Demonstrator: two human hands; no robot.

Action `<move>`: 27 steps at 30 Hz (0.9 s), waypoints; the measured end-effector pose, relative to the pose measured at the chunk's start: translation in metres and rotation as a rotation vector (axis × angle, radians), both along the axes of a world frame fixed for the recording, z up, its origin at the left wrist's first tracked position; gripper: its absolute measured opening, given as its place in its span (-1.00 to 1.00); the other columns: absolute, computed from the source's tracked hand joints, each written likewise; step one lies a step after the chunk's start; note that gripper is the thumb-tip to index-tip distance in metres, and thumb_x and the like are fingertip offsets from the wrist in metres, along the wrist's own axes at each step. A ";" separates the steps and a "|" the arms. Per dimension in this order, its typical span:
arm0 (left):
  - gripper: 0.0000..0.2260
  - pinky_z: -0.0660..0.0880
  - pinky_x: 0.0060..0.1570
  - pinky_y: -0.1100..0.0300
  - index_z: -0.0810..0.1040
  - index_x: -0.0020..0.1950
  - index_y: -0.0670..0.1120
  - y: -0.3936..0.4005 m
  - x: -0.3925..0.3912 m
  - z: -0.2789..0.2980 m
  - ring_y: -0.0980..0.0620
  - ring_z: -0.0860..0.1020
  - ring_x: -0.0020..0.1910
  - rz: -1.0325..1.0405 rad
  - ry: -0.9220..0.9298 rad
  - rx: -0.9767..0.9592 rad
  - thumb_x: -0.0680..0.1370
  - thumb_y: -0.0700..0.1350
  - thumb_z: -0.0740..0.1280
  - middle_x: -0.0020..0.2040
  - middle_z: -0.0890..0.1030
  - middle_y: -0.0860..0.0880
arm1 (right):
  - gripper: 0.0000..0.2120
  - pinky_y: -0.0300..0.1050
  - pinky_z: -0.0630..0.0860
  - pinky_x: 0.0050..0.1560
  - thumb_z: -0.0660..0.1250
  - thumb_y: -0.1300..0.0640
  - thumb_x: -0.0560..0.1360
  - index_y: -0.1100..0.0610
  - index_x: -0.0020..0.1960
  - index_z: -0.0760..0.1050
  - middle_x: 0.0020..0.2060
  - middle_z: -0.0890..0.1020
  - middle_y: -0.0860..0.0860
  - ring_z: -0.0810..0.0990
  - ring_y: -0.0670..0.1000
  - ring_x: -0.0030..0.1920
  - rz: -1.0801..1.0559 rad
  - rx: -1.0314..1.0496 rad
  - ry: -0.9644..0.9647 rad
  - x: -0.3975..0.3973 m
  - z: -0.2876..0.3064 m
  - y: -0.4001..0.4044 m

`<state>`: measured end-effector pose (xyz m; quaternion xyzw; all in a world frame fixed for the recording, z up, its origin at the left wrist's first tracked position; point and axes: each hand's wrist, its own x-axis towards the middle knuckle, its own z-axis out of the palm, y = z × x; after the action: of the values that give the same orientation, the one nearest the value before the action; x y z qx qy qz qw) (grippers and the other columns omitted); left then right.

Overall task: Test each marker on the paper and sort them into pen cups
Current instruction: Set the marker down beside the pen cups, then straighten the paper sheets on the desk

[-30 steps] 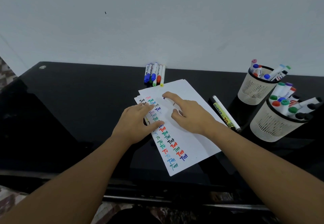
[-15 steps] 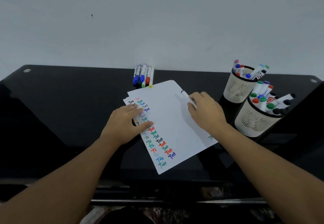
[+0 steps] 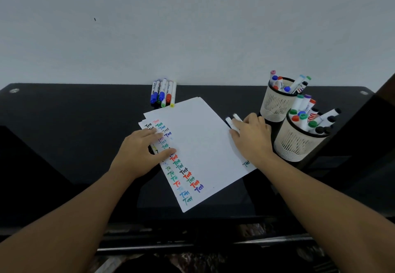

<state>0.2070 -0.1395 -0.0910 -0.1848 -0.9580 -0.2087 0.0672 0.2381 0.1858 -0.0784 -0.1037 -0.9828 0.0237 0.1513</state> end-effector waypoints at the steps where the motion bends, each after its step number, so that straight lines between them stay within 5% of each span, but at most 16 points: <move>1: -0.23 0.26 0.47 0.00 0.53 0.44 0.03 -0.001 -0.001 -0.001 0.03 0.35 0.48 0.006 -0.011 0.003 0.40 0.50 0.27 0.49 0.46 0.02 | -0.66 0.06 0.38 0.18 0.24 -0.10 0.66 -0.05 0.39 0.52 0.11 0.44 0.02 0.41 0.09 0.15 0.006 0.018 0.002 0.000 0.001 0.001; 6: -0.17 0.25 0.49 -0.08 0.53 0.45 0.01 0.000 -0.005 -0.004 -0.05 0.37 0.47 0.046 0.048 -0.002 0.41 0.56 0.20 0.48 0.47 -0.04 | -0.64 0.05 0.36 0.18 0.26 -0.10 0.66 -0.10 0.43 0.50 0.13 0.46 -0.01 0.42 0.06 0.14 0.125 0.028 0.079 -0.013 0.013 -0.010; 14: -0.21 0.21 0.52 -0.14 0.49 0.47 0.08 0.001 -0.011 -0.008 -0.04 0.29 0.53 0.101 -0.042 0.034 0.41 0.56 0.20 0.54 0.39 -0.01 | -0.57 0.01 0.38 0.23 0.19 0.06 0.70 -0.16 0.56 0.35 0.29 0.48 0.01 0.42 0.09 0.28 0.433 0.099 -0.041 -0.077 0.024 -0.070; 22: -0.25 0.11 0.55 -0.08 0.50 0.45 0.13 -0.003 -0.015 -0.014 0.01 0.26 0.52 0.109 -0.037 0.062 0.40 0.54 0.24 0.53 0.38 0.04 | -0.34 0.04 0.44 0.21 0.19 0.29 0.63 -0.23 0.61 0.21 0.31 0.49 0.07 0.47 0.10 0.22 0.500 0.227 -0.179 -0.142 0.019 -0.104; 27: -0.21 0.10 0.54 -0.06 0.51 0.44 0.13 -0.004 -0.017 -0.016 0.02 0.26 0.51 0.105 -0.031 0.088 0.36 0.56 0.16 0.51 0.39 0.05 | -0.49 -0.02 0.39 0.09 0.19 0.26 0.63 -0.15 0.49 0.39 0.05 0.56 -0.02 0.52 0.06 0.02 0.554 0.263 -0.140 -0.160 0.012 -0.108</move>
<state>0.1899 -0.1439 -0.1070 -0.1277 -0.9573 -0.2495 0.0712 0.0784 0.0780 -0.0667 0.1870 -0.9763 -0.0707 0.0831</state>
